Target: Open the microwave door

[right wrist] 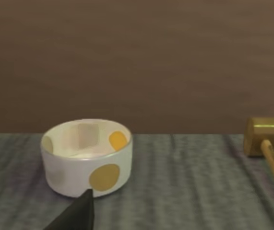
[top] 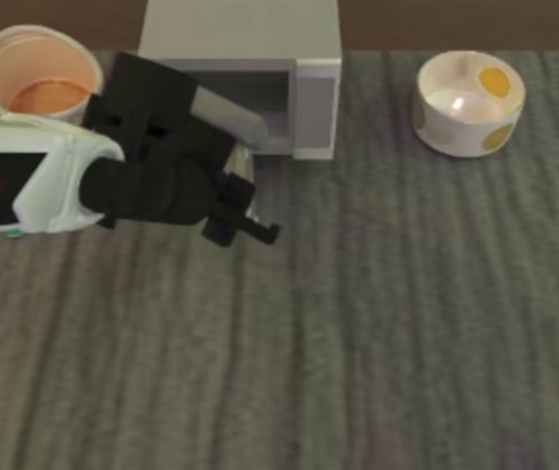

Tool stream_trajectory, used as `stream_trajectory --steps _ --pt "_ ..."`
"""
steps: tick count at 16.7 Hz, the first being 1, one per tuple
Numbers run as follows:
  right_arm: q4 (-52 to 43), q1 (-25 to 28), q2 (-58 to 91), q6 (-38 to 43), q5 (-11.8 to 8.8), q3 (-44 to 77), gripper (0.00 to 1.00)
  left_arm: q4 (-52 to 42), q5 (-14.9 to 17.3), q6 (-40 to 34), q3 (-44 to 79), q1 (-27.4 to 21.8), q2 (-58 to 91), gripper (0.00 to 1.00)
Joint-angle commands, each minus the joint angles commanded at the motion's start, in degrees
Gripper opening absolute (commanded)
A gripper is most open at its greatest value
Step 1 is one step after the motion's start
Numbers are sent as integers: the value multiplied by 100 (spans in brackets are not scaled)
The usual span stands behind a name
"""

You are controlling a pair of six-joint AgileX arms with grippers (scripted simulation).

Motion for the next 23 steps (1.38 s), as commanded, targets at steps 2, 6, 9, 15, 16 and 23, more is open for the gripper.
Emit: stream_trajectory --steps 2,6,9,15,16,23 --pt "0 0 0 0 0 0 100 -17 81 121 -51 62 -27 0" --pt "0 0 0 0 0 0 100 -19 92 139 -58 70 -31 0" --pt "0 0 0 0 0 0 100 -19 92 139 -58 70 -31 0" --pt "0 0 0 0 0 0 100 -19 92 139 -58 70 -31 0" --pt "0 0 0 0 0 0 100 -19 92 139 -58 70 -31 0" --pt "0 0 0 0 0 0 100 -19 92 139 -58 70 -31 0"
